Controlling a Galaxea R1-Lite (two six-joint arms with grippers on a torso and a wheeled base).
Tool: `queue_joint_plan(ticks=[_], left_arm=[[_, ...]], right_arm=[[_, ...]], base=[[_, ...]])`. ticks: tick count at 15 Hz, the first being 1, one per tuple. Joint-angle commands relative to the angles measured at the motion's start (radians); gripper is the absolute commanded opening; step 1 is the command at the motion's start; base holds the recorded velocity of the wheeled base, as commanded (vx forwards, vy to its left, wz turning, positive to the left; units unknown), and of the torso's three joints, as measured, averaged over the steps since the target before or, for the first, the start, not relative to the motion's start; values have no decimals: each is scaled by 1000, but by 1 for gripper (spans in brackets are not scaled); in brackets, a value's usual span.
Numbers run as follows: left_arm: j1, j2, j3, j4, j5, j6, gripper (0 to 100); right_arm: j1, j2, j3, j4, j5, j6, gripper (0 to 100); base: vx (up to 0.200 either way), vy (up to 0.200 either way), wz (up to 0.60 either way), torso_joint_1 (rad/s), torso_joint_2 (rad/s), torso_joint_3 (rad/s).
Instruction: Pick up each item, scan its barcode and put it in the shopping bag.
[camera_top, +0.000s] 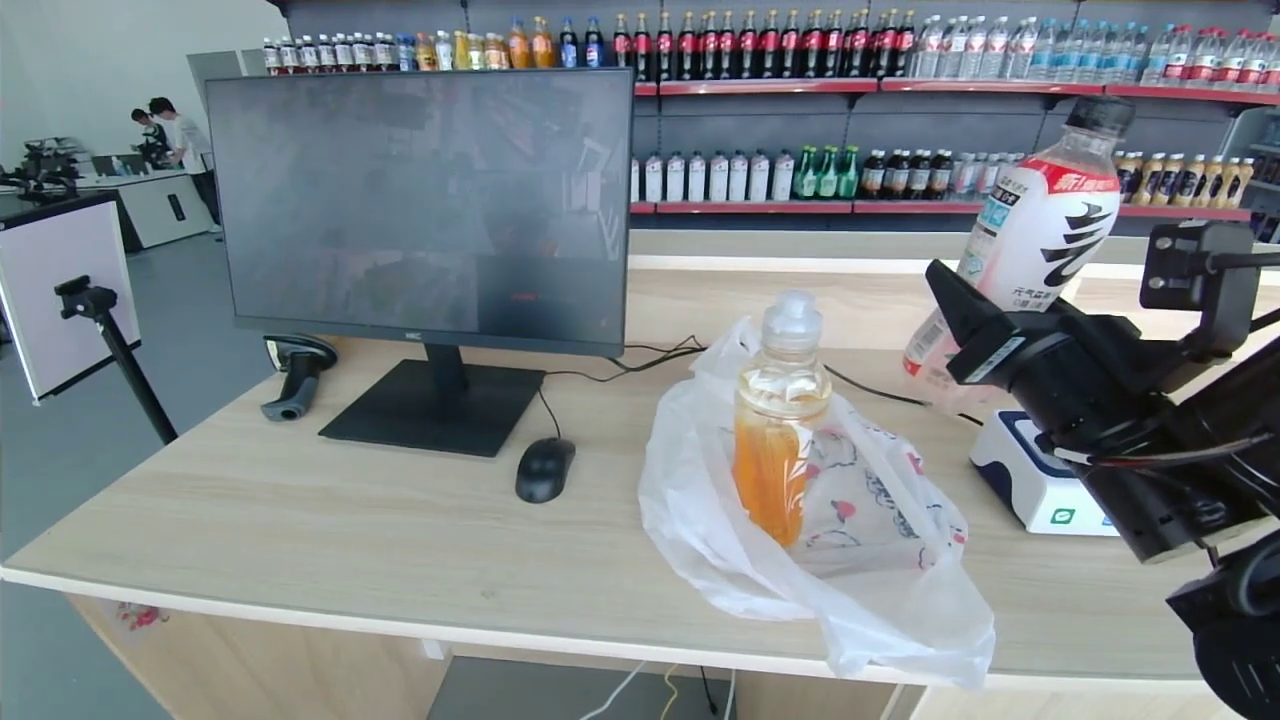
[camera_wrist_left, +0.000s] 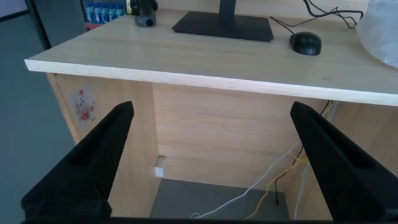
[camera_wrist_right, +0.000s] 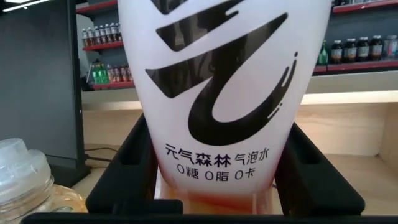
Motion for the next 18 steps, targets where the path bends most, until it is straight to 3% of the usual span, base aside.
queue_joint_plan(ticks=[1,5,18], left_arm=[[0,0,0,-1,0,0,100],[0,0,0,-1,0,0,100],[0,0,0,-1,0,5,100]], right_arm=[[0,-7,7,-2,1,-1,0],[14,39,56,-2,3,2,0],[54,230,21,-2,3,-4,0]], base=[[0,0,0,0,0,0],[0,0,0,0,0,0],[0,0,0,0,0,0]])
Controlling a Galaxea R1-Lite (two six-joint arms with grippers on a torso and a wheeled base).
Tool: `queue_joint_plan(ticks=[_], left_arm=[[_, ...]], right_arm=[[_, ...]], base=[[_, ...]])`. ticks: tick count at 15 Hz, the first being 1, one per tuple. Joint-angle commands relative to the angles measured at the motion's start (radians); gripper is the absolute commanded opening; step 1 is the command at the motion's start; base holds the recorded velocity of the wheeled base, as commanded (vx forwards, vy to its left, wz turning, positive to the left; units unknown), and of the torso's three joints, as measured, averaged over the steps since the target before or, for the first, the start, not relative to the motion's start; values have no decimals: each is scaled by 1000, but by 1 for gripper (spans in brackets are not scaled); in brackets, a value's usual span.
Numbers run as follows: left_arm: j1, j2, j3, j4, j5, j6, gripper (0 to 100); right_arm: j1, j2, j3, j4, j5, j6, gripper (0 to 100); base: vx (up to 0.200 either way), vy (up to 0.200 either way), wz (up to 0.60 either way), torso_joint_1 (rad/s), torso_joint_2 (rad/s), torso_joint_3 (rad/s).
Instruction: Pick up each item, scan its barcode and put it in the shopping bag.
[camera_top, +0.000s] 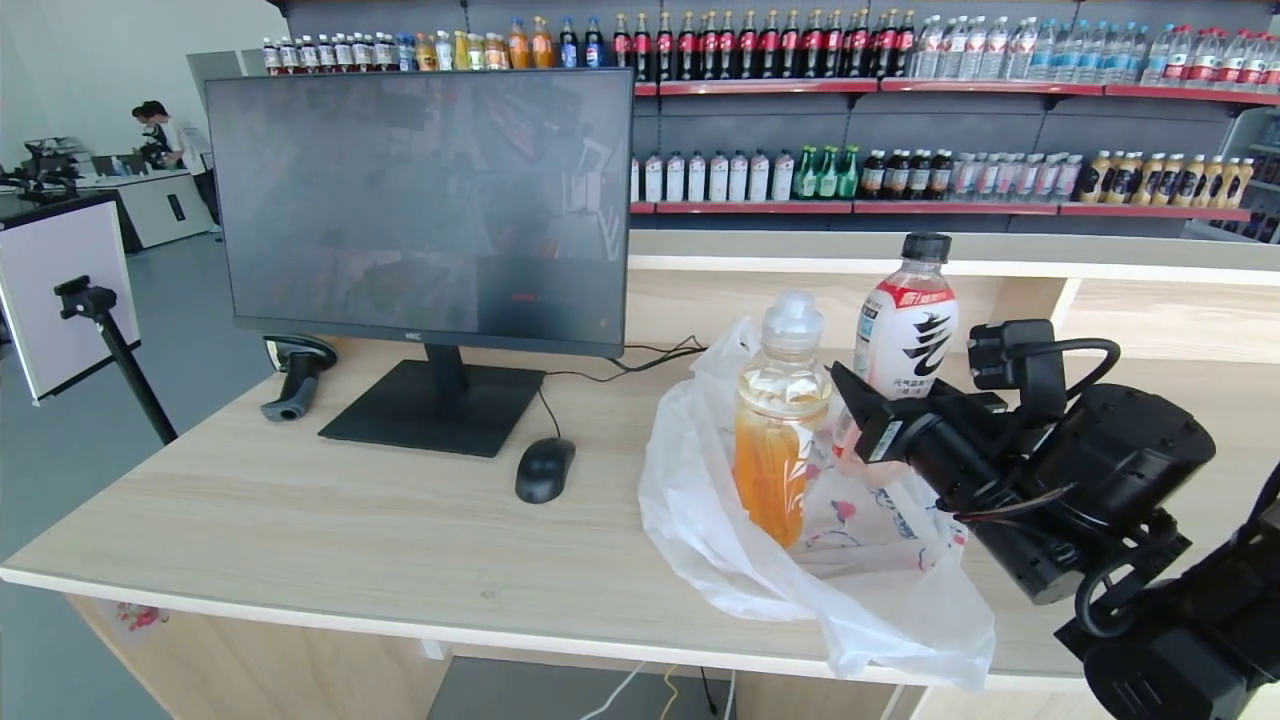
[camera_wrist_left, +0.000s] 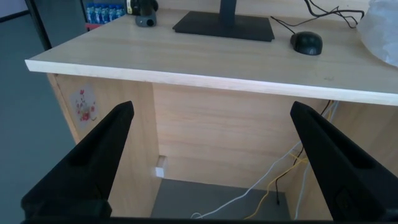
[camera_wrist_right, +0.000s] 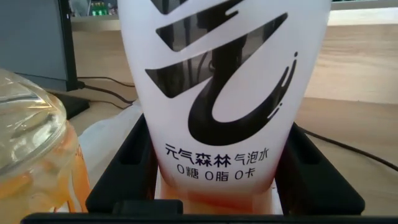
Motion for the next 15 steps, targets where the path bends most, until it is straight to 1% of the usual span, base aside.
queue_joint_plan(ticks=[1,8,15], left_arm=[[0,0,0,0,1,1,100],[0,0,0,0,1,-2,100],[0,0,0,0,0,-2,100]], right_arm=[[2,32,0,-1,0,0,0],[1,112,-34,-1,0,2,0],[-5,129,-40,-1,0,3,0]], base=[[0,0,0,0,0,0],[0,0,0,0,0,0],[0,0,0,0,0,0]])
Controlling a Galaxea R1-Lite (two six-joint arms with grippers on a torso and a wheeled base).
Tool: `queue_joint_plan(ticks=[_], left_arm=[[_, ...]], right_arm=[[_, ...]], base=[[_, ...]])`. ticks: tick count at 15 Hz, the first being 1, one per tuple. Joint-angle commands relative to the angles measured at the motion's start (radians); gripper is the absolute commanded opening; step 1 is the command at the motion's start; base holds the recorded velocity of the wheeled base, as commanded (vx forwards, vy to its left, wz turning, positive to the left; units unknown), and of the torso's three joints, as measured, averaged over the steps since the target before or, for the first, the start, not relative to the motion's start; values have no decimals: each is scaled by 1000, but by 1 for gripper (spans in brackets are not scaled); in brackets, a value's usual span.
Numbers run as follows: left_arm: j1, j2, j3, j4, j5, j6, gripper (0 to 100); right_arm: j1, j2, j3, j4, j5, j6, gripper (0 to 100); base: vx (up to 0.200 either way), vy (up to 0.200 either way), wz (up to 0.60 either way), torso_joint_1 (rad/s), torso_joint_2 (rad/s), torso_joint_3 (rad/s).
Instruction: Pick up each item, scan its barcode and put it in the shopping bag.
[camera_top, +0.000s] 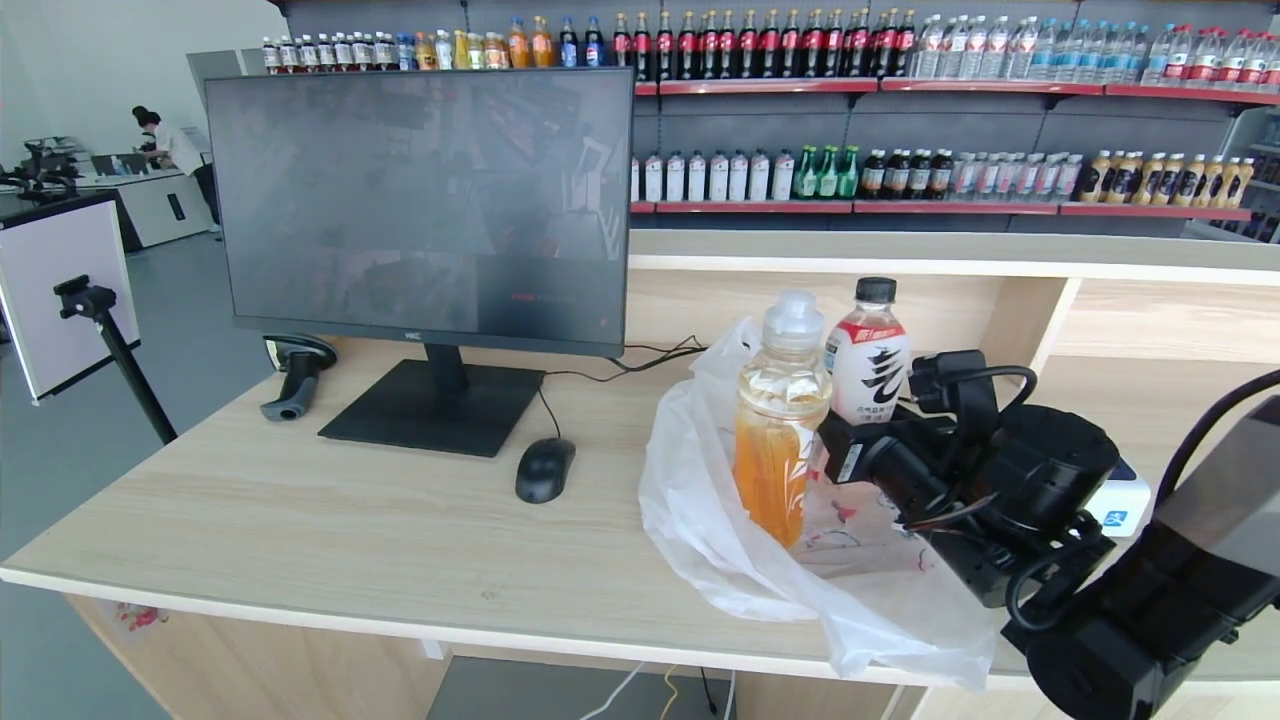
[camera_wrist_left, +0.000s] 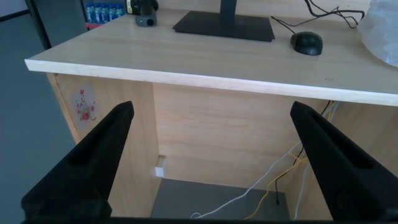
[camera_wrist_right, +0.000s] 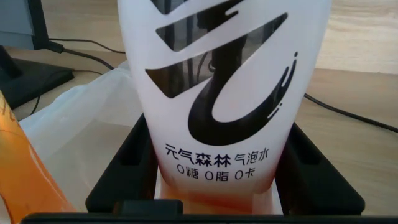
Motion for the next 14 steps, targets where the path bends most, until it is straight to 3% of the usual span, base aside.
queue_joint_plan(ticks=[1,14], left_arm=[[0,0,0,0,0,0,100],[0,0,0,-2,0,3,100]], right_arm=[[0,7,1,-1,0,0,0],[26,11,-25,-1,0,35,0]], base=[[0,0,0,0,0,0],[0,0,0,0,0,0]])
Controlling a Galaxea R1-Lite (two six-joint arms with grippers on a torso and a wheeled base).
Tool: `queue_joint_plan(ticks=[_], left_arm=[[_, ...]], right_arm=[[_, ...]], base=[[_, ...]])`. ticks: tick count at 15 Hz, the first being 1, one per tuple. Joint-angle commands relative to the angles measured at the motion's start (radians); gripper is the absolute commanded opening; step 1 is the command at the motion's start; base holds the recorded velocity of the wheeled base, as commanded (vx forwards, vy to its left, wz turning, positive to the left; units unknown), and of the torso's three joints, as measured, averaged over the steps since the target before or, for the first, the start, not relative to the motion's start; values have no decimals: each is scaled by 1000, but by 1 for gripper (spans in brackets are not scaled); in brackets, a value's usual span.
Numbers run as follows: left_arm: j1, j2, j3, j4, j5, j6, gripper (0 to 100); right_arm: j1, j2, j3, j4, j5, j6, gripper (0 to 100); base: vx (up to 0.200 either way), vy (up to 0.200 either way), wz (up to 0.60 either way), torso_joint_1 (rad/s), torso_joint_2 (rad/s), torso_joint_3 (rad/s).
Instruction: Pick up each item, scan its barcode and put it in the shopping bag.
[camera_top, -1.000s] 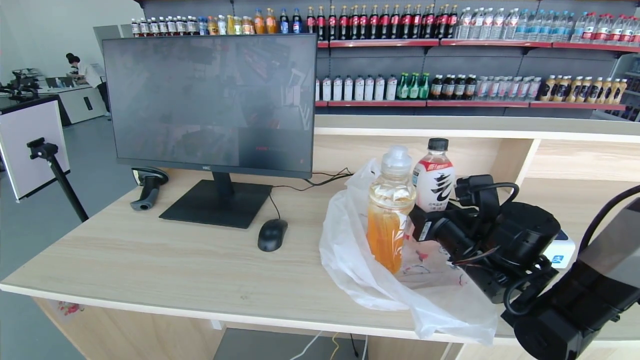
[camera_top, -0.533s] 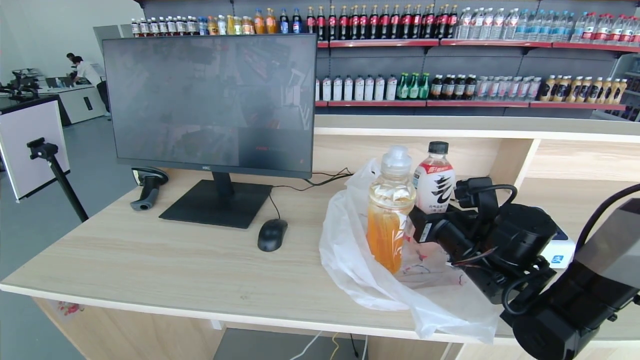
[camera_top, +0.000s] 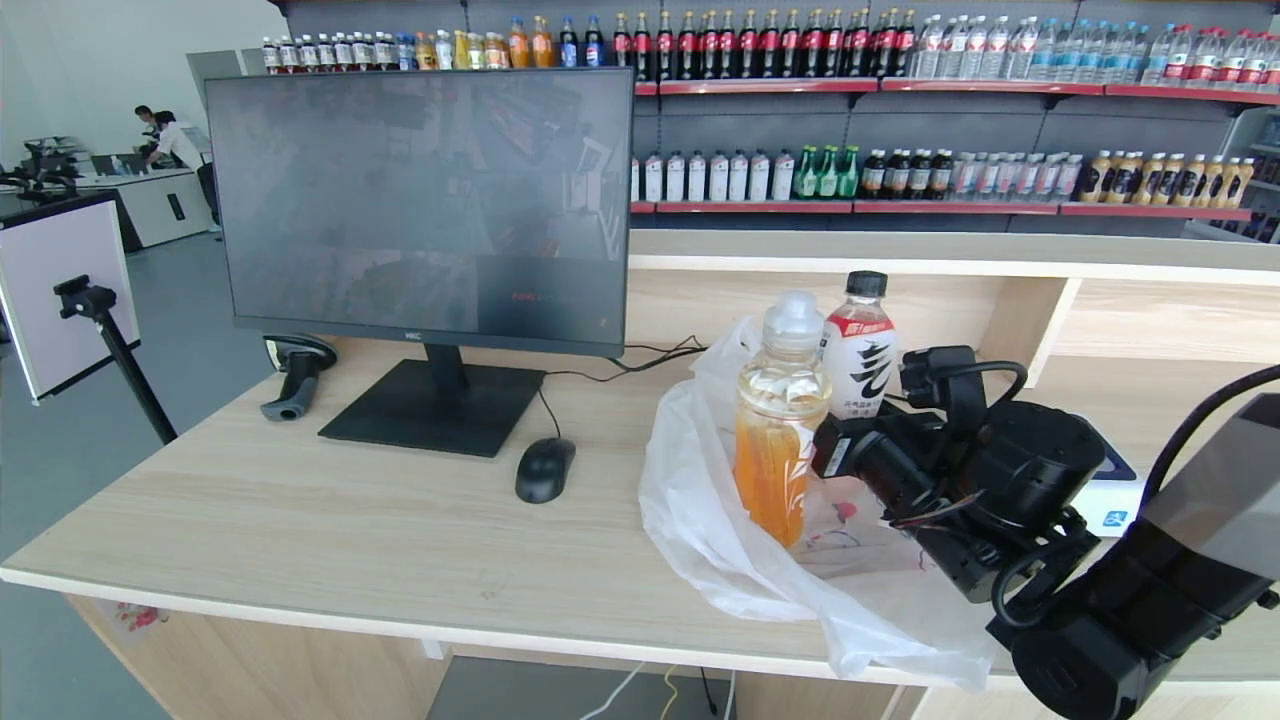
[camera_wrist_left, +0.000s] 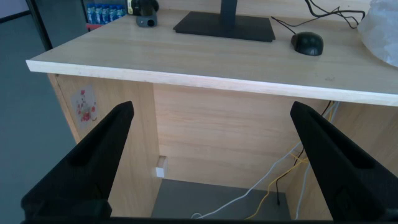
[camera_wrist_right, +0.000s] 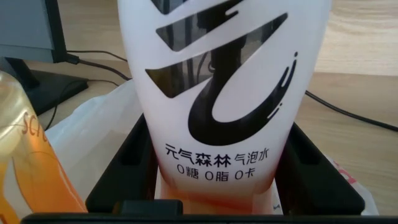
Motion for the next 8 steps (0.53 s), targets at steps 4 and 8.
queue_joint_plan(ticks=[4,8], left_arm=[[0,0,0,0,0,1,100],[0,0,0,0,0,-1,100]], right_arm=[[2,27,-3,-1,0,7,0],[-1,30,6,-1,0,6,0]], base=[[0,0,0,0,0,0],[0,0,0,0,0,0]])
